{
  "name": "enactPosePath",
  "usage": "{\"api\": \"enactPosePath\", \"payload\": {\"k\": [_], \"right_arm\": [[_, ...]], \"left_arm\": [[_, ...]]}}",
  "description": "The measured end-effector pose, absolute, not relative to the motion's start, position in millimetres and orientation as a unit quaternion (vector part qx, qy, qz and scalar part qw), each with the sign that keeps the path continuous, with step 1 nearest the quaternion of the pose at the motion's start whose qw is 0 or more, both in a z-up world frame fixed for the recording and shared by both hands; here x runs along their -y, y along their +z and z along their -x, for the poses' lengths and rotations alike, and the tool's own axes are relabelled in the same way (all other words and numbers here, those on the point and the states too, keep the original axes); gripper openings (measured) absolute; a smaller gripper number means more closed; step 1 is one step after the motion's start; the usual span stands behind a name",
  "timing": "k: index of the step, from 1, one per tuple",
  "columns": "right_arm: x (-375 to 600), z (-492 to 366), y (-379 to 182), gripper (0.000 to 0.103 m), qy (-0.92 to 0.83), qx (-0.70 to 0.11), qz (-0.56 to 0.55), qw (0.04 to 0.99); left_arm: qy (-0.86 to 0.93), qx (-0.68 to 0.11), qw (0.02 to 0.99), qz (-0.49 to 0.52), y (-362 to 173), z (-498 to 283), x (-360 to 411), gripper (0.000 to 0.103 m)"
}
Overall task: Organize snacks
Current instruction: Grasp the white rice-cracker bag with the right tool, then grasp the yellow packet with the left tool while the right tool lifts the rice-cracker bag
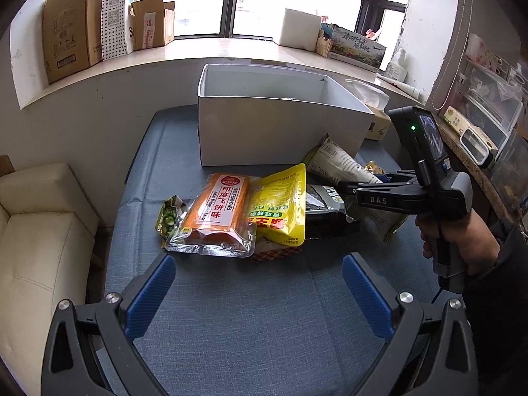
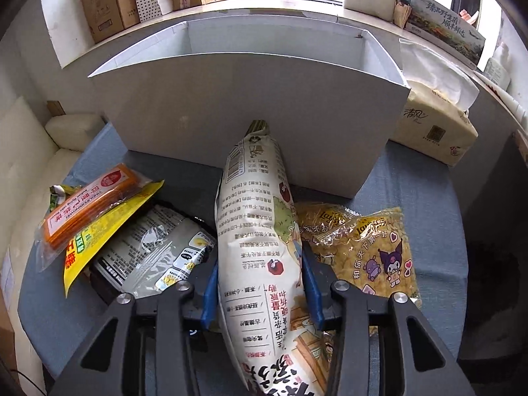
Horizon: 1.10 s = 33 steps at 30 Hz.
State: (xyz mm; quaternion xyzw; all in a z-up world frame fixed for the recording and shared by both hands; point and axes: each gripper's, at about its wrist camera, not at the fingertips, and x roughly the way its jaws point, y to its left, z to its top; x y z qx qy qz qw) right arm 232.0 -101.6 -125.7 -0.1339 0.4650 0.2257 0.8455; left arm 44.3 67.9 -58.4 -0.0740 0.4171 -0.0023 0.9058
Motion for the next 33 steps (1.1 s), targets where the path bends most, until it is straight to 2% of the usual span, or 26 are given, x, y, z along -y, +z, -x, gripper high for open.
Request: {"api": "enactPosePath", "payload": {"k": [1,17,25,30,31,32,33], "right_arm": [[102,-228,-124,0.042,0.227,-0.463,0.136,0.846],[144,-157,-67,0.041,0.261,-0.391,0.112,0.875],[168,-138,-65,0.042,0.246,-0.392,0.090,0.882],[178,-133,-72,0.042,0.237,-0.400,0.081,0.882],[179,-133,-74,0.042,0.236,-0.402,0.081,0.881],[179,-133,-76,0.042,0.236,-0.404,0.080,0.880],[179,-133,-77,0.042,0.237,-0.406,0.081,0.879]], "left_arm": [[-0.002,-0.417,0.906,0.075,-58,-45,-68,0.103],[-0.021,-0.446,0.894,0.041,-65,-89,-55,0.103],[0.007,-0.485,0.865,-0.125,-91,-137,-10,0.103],[0.040,-0.489,0.853,-0.179,-104,-154,1,0.103],[0.047,-0.490,0.850,-0.189,-107,-157,2,0.102],[0.050,-0.490,0.848,-0.198,-110,-159,4,0.096],[0.047,-0.491,0.846,-0.202,-111,-160,6,0.085]]}}
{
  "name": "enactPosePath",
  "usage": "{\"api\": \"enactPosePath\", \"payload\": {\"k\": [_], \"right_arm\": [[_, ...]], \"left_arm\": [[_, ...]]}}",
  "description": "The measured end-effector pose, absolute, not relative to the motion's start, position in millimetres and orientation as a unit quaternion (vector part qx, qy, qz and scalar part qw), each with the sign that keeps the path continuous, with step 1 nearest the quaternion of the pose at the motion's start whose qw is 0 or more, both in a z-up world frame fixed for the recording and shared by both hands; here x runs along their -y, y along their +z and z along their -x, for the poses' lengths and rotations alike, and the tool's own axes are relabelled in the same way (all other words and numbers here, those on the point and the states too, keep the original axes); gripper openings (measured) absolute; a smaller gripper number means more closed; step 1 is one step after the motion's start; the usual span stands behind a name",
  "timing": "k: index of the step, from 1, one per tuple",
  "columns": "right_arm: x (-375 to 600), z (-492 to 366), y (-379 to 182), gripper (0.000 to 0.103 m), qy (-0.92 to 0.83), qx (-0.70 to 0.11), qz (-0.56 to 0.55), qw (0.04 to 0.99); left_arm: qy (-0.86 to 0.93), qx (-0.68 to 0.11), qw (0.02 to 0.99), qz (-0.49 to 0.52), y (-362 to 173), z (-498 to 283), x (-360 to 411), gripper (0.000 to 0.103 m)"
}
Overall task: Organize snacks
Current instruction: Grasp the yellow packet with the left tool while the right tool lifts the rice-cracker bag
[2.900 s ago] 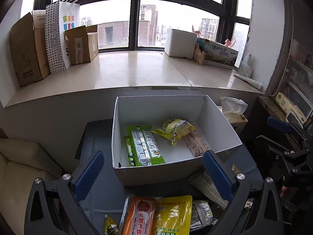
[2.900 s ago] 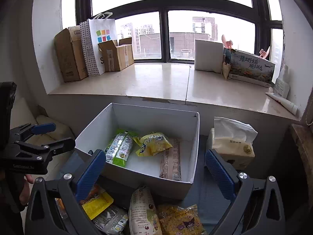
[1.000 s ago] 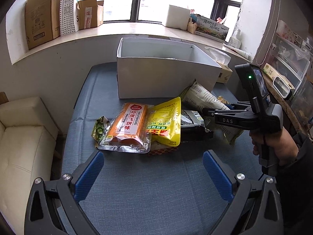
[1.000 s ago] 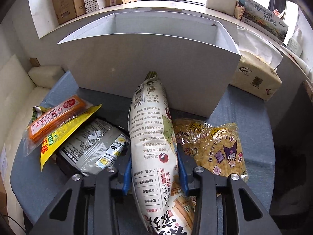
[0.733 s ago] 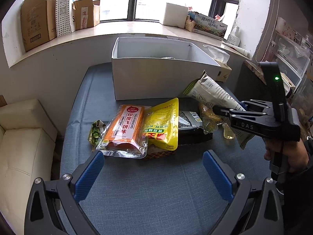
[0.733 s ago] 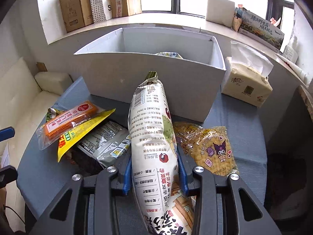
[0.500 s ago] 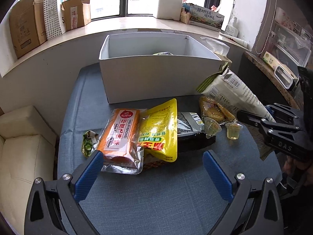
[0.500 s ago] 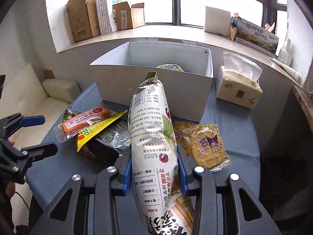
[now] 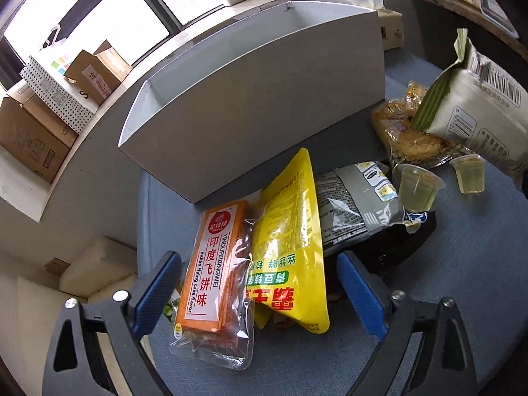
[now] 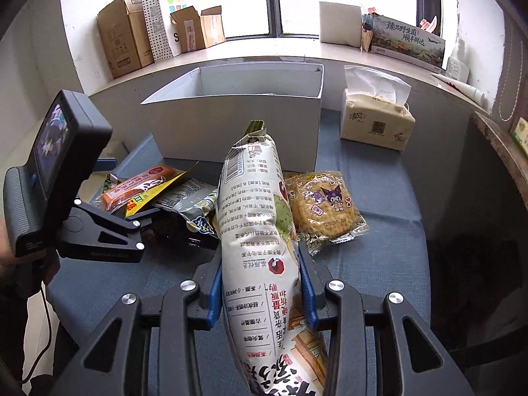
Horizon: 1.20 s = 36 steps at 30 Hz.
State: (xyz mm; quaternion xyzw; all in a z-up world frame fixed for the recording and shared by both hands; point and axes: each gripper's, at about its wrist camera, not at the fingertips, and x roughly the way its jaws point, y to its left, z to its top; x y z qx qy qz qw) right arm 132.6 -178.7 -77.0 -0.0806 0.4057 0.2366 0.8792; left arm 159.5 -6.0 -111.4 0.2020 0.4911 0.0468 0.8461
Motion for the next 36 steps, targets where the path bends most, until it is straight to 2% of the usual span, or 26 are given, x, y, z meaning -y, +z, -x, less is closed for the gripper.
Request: {"api": "enactPosePath", "payload": {"k": [1,2,3,4,6,7,8,9,12,27,36], "right_arm": [[178,-131,-78,0.042,0.238,-0.406,0.082,0.878],[178,-130,-78,0.042,0.240,-0.406,0.084,0.878],[176,-129,-79,0.042,0.241,-0.406,0.086,0.877],[175,-129,-79,0.042,0.243,-0.405,0.088,0.877],[174,-128,-80,0.042,0.245,-0.405,0.088,0.876],[172,-127,-81,0.042,0.247,-0.405,0.089,0.876],[171,-127,-81,0.042,0.248,-0.406,0.089,0.875],[170,-127,-81,0.042,0.248,-0.406,0.090,0.875],[168,-126,-81,0.042,0.251,-0.405,0.090,0.875],[162,-124,-64,0.042,0.268,-0.389,0.077,0.878],[168,-167,-24,0.042,0.266,-0.358,0.025,0.895]], "left_arm": [[0.044,-0.497,0.843,-0.203,-114,-161,6,0.078],[0.047,-0.505,0.837,-0.203,-119,-162,5,0.063],[0.052,-0.513,0.832,-0.205,-123,-164,4,0.054],[0.053,-0.516,0.830,-0.205,-126,-164,2,0.050],[0.041,-0.516,0.832,-0.198,-126,-163,0,0.033],[0.044,-0.515,0.833,-0.200,-125,-162,-2,0.029],[0.047,-0.512,0.834,-0.201,-124,-162,-4,0.019],[0.044,-0.510,0.836,-0.197,-122,-160,-5,0.016],[0.026,-0.498,0.852,-0.159,-108,-157,-12,0.012],[-0.017,-0.390,0.921,-0.017,-22,-123,-23,0.011],[-0.020,-0.353,0.935,0.040,9,-151,-33,0.012]]}}
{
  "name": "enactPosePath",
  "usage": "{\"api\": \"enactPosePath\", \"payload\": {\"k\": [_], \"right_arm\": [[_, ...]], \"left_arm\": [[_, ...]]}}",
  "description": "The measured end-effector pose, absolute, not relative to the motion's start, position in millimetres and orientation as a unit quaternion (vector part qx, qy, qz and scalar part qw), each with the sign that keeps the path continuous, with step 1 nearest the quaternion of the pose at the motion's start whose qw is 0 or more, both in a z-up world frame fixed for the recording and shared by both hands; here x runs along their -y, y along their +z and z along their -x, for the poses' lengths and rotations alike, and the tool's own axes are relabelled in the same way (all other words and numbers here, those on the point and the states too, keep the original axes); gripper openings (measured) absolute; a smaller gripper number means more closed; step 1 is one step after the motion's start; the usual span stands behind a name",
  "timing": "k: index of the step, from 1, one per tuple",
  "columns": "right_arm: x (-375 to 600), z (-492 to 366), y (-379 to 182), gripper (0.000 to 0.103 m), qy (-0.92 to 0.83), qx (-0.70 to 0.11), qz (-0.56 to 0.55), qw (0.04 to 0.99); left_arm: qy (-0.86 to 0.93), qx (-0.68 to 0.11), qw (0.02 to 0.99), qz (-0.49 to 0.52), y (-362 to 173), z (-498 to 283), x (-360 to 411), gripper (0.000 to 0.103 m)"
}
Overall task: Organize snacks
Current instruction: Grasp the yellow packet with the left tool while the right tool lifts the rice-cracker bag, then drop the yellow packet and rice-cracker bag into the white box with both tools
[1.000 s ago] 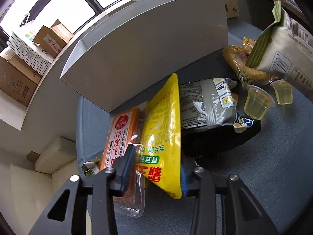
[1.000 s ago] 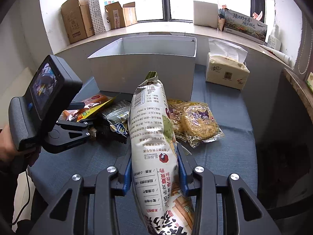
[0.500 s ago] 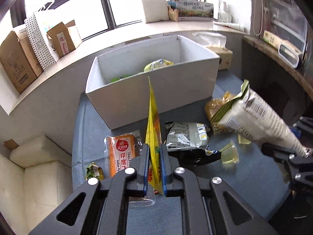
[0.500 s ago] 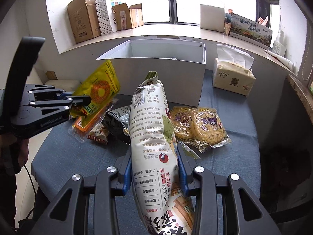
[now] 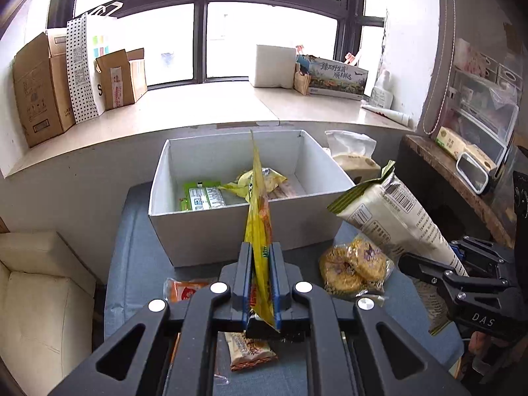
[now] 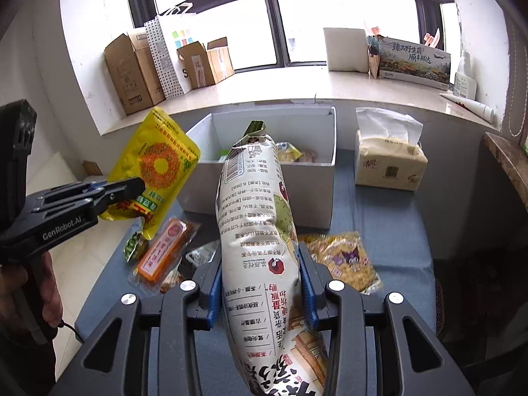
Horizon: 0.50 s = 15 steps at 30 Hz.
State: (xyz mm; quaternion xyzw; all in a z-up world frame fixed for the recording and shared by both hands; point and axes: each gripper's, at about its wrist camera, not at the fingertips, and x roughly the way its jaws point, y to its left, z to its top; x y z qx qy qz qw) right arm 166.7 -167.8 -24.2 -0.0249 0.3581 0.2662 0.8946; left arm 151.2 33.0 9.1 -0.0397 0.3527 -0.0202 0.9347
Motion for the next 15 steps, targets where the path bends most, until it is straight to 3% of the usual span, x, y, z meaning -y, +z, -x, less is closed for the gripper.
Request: {"api": "enactPosePath", "payload": {"k": [15], "right_arm": [[132,-296,22,0.042,0.228,-0.341,-0.009,0.912]], "left_arm": [[0.009,-0.326,0.945,0.032,37,-277,-65,0.012]]}}
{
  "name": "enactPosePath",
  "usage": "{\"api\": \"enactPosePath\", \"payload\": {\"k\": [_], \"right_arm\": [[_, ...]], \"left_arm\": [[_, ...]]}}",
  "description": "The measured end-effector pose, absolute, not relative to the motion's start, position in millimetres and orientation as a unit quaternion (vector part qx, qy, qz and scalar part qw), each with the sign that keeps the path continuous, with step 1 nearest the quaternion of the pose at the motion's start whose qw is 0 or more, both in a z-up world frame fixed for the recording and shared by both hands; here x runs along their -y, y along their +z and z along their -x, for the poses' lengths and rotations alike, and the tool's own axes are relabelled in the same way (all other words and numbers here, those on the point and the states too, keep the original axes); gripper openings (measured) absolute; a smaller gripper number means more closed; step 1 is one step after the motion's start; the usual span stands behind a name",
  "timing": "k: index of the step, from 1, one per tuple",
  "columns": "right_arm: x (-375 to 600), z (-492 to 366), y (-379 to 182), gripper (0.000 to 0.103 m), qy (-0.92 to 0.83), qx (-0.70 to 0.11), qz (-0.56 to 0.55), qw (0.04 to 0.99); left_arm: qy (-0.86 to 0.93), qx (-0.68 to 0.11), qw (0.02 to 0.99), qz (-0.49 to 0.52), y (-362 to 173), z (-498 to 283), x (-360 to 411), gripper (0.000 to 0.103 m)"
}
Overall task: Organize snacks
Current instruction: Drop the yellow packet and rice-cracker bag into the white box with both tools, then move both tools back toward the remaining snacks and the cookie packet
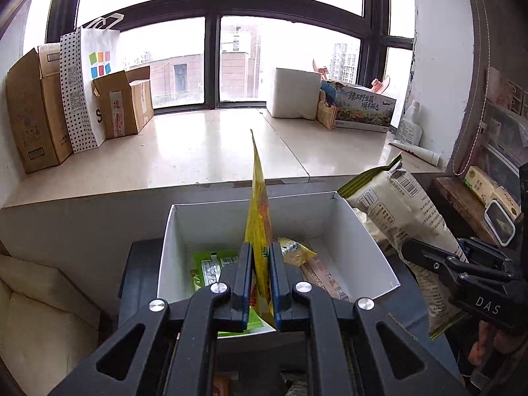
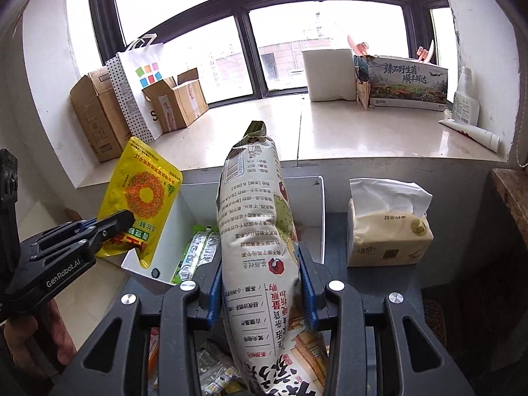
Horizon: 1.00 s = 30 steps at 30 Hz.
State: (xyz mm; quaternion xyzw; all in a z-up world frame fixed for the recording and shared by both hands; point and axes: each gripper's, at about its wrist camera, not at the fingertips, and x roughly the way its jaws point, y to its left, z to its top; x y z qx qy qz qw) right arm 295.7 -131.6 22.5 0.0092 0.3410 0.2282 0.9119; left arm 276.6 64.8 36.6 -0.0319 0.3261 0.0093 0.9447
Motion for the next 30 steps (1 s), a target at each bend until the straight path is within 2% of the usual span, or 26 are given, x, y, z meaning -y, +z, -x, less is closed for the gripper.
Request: {"api": "enactPosePath", "payload": {"k": [4,6,7,8,9,10,11,22,30], "right_arm": [[117,-330,16,0.042,0.223,-0.347,0.008,0.911],[110,-343,10,0.043,0.216,-0.355,0.014,0.910],[108,-349,8,0.047,0.214,-0.356,0.016,0.909],[105,-354,5,0.072,0.212,-0.358,0.020,0.909],[103,-359,2,0.091,0.207,-0.360,0.026,0.909],[103,-361,0,0.103,0.200,-0.362,0.028,0.910],[105,-361,0,0.103,0.195,-0.356,0.023,0.914],[120,-321,13,0.103,0.205,-0.312,0.031,0.927],[159,-253,27,0.103,0.221,-0.280,0.028,0.934]], "left_arm": [[0.023,-0.349,0.937,0.013,19,-308,-70,0.012],[0.011,-0.365,0.931,0.010,9,-319,-73,0.016],[0.014,-0.369,0.929,0.006,4,-323,-74,0.019],[0.033,-0.375,0.927,0.001,-1,-326,-76,0.048],[0.045,-0.381,0.923,0.003,-5,-328,-80,0.085],[0.045,-0.378,0.925,0.010,-7,-327,-84,0.098],[0.044,-0.368,0.929,0.016,-7,-322,-87,0.103],[0.049,-0.365,0.929,0.037,7,-290,-94,0.103],[0.030,-0.338,0.940,0.039,34,-219,-79,0.103]]}}
